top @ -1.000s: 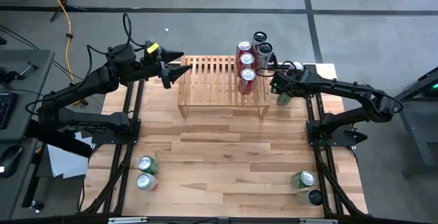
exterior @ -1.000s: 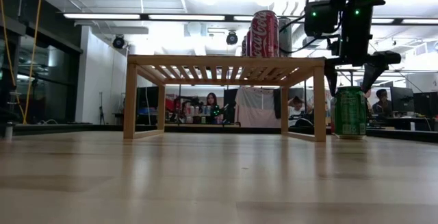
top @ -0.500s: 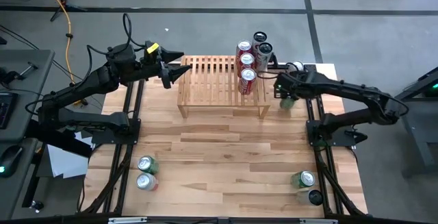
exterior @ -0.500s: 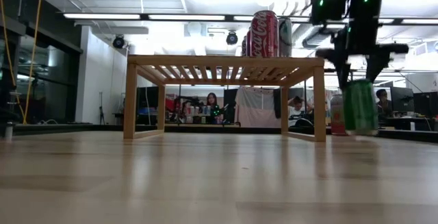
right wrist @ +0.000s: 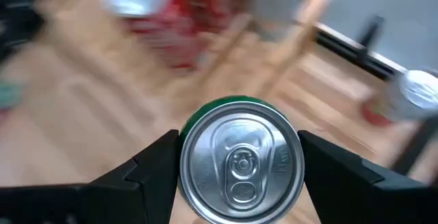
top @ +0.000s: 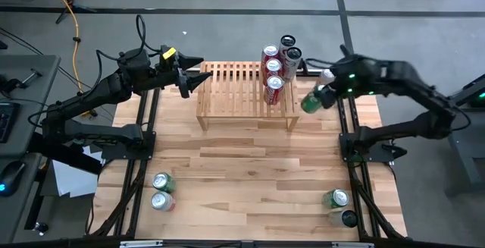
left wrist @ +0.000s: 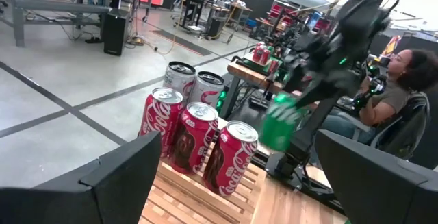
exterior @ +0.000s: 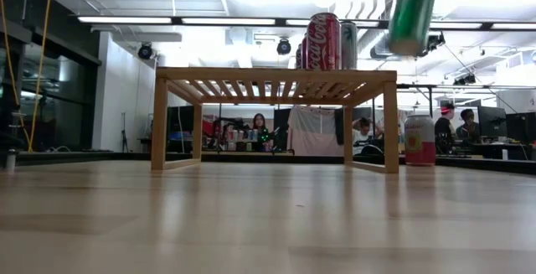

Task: Place canned beverage on shelf
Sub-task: Put the top right green soda can on the shelf

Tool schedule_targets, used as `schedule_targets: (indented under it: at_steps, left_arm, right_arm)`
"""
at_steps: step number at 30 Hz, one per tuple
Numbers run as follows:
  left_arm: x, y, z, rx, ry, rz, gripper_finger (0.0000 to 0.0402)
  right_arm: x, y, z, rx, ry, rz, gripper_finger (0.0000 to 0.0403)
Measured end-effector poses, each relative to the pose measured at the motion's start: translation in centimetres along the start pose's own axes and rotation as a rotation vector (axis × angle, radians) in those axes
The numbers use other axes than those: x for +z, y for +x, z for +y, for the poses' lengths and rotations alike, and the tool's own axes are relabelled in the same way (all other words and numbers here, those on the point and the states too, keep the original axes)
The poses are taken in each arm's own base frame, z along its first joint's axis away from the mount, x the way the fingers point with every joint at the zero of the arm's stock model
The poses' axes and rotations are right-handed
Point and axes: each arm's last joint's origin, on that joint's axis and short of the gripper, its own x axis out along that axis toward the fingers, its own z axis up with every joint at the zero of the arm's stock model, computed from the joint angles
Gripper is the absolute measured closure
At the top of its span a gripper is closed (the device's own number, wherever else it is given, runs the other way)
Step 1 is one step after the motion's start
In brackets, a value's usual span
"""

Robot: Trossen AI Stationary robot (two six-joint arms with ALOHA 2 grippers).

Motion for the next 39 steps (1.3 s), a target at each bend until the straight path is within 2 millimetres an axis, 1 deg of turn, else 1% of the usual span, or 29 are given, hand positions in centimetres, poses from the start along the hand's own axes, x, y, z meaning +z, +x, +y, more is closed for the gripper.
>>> schedule_targets:
  at_steps: [4, 6, 9, 13, 16, 19, 22, 25, 30, 33, 36, 39]
  left_arm:
    - [0.0, 0.0, 0.0, 0.000, 0.000, 0.000, 0.0025]
    - [0.0, 0.0, 0.0, 0.000, 0.000, 0.000, 0.0025]
    - [0.0, 0.0, 0.0, 0.000, 0.000, 0.000, 0.0025]
    - [0.0, 0.0, 0.0, 0.001, 0.000, 0.000, 0.0025]
    - [0.0, 0.0, 0.0, 0.001, 0.000, -0.001, 0.0025]
    - [0.0, 0.0, 0.0, 0.002, -0.001, -0.001, 0.0025]
    - [0.0, 0.0, 0.0, 0.001, -0.001, 0.000, 0.0025]
    - [0.0, 0.0, 0.0, 0.000, -0.015, 0.000, 0.0025]
    - [0.0, 0.0, 0.0, -0.002, -0.018, 0.001, 0.0025]
    - [0.0, 0.0, 0.0, -0.003, -0.018, 0.001, 0.0025]
    - [0.0, 0.0, 0.0, -0.003, -0.018, 0.001, 0.0025]
    - [0.0, 0.0, 0.0, -0.003, -0.018, 0.001, 0.0025]
  right_arm:
    - [1.8, -3.9, 1.6, 0.133, -0.093, -0.057, 0.0157]
    - [2.8, -5.1, 2.6, 0.173, -0.144, -0.115, 0.0157]
    - [4.8, -5.7, 4.6, 0.183, -0.225, -0.203, 0.0157]
    - [7.6, -4.8, 7.5, 0.208, -0.340, -0.309, 0.0157]
    - [9.6, -3.2, 9.6, 0.211, -0.432, -0.370, 0.0157]
    - [11.2, -0.9, 11.3, 0.210, -0.504, -0.364, 0.0157]
    - [12.5, 2.0, 12.5, 0.218, -0.540, -0.316, 0.0157]
    - [13.4, 5.4, 13.4, 0.188, -0.565, -0.261, 0.0158]
    - [14.3, 10.7, 13.8, 0.123, -0.585, -0.164, 0.0158]
    - [14.4, 13.3, 13.6, 0.088, -0.586, -0.093, 0.0159]
    - [14.4, 14.7, 13.5, 0.073, -0.584, -0.052, 0.0159]
    - [14.5, 15.1, 13.4, 0.079, -0.561, -0.040, 0.0159]
